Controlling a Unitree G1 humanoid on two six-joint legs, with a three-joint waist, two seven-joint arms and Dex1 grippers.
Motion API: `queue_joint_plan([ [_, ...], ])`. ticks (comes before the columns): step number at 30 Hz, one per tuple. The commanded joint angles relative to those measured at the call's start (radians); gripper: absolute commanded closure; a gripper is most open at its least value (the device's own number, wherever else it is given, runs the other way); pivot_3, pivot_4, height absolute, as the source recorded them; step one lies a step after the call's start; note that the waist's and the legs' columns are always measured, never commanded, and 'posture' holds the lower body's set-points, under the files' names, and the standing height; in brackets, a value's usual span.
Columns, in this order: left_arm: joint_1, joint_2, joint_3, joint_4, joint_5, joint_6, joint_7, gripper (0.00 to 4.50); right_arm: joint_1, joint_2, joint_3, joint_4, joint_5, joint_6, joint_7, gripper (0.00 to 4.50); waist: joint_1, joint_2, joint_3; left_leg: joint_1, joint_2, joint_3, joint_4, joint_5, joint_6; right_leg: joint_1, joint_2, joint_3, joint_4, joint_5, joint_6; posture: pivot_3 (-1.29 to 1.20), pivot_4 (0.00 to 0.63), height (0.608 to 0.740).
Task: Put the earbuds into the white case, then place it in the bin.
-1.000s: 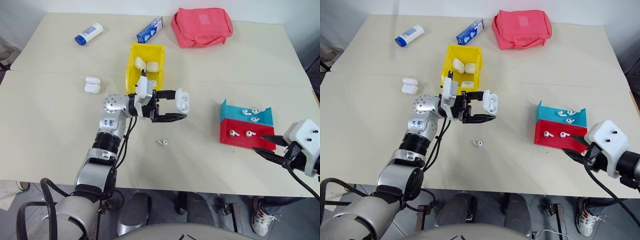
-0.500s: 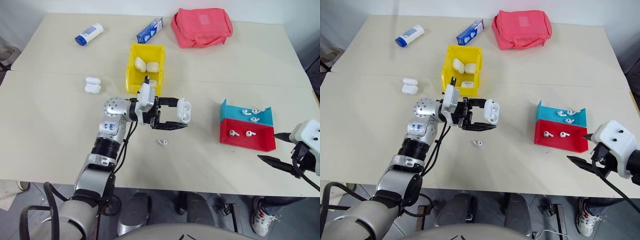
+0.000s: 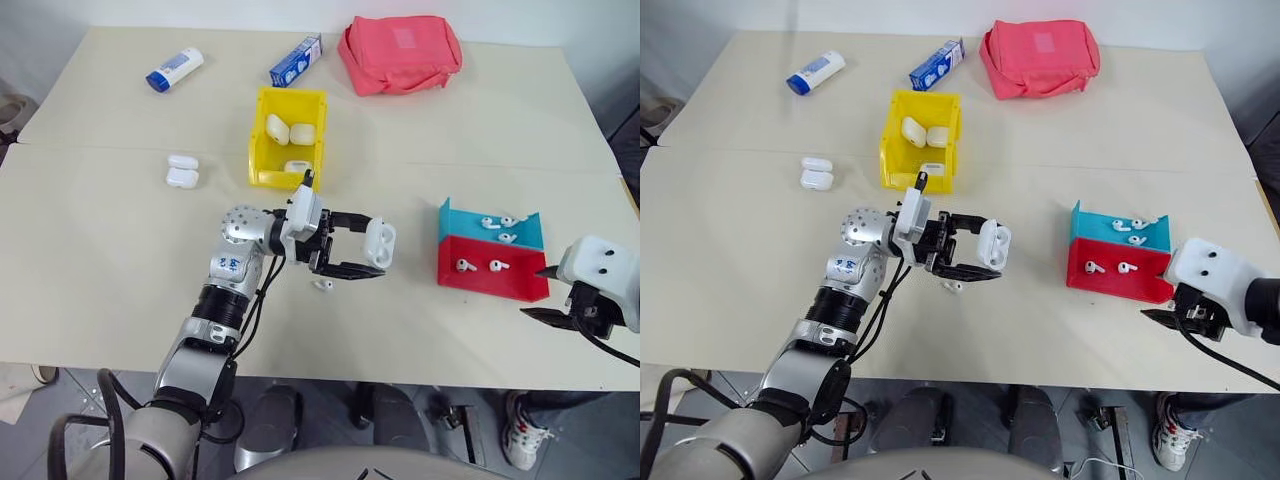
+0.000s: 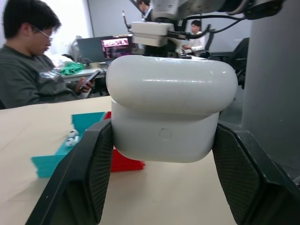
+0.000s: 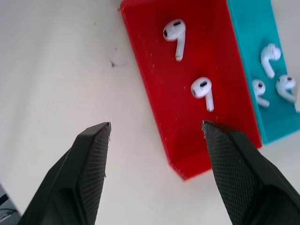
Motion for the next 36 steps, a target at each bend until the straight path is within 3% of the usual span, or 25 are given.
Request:
queue_joint_plan([
  [1, 0.000, -0.003, -0.005, -0.042, -0.032, 0.001, -0.007, 1.70, -0.062, -0.037, 0.066, 0.058, -0.041, -0.037, 0.014, 1.32, 0.000, 0.000, 0.000, 0.000, 0.000, 0.000, 0.000, 0.000, 0.000, 0.000, 0.000, 0.000, 0.000, 0.000, 0.000, 0.00, 0.150, 0.740],
  [8, -0.003, 0.004, -0.016, -0.040, -0.037, 0.001, -0.018, 1.70, -0.289, -0.050, 0.306, 0.229, -0.160, -0.173, 0.054, 1.32, -0.003, 0.000, 0.000, 0.000, 0.000, 0.000, 0.000, 0.000, 0.000, 0.000, 0.000, 0.000, 0.000, 0.000, 0.000, 0.00, 0.150, 0.740],
  [12, -0.003, 0.010, -0.017, -0.043, -0.040, 0.001, -0.022, 1.70, -0.369, -0.037, 0.377, 0.287, -0.196, -0.217, 0.073, 2.20, -0.006, 0.001, 0.000, 0.000, 0.000, 0.000, 0.000, 0.001, -0.001, 0.000, 0.000, 0.000, 0.000, 0.000, 0.000, 0.00, 0.150, 0.740],
  [13, -0.004, 0.009, -0.018, -0.042, -0.039, 0.000, -0.021, 1.70, -0.390, -0.032, 0.393, 0.302, -0.205, -0.232, 0.078, 2.20, -0.007, 0.001, 0.000, 0.000, 0.000, 0.000, 0.000, 0.001, -0.001, 0.000, 0.000, 0.000, 0.000, 0.000, 0.000, 0.00, 0.150, 0.740],
  [21, -0.009, 0.010, -0.014, -0.028, -0.033, -0.015, -0.010, 1.70, -0.489, -0.007, 0.456, 0.345, -0.230, -0.240, 0.108, 2.20, -0.014, 0.001, 0.000, 0.000, 0.000, 0.000, 0.000, 0.001, -0.002, 0.000, 0.000, -0.001, 0.000, 0.000, 0.000, 0.00, 0.150, 0.740],
  [24, -0.010, 0.010, -0.013, -0.027, -0.033, -0.017, -0.005, 1.70, -0.524, 0.008, 0.471, 0.366, -0.242, -0.262, 0.108, 2.79, -0.019, 0.001, 0.000, 0.000, 0.000, 0.000, 0.000, 0.001, -0.002, 0.000, 0.000, -0.001, 0.000, 0.000, 0.000, 0.00, 0.150, 0.740],
  [36, -0.010, 0.016, -0.015, -0.030, -0.031, -0.019, 0.005, 1.70, -0.646, 0.081, 0.568, 0.457, -0.318, -0.328, 0.149, 2.79, -0.024, 0.001, -0.001, 0.000, 0.000, 0.000, 0.000, 0.002, -0.003, 0.000, 0.000, -0.001, 0.001, 0.000, 0.000, 0.00, 0.150, 0.740],
])
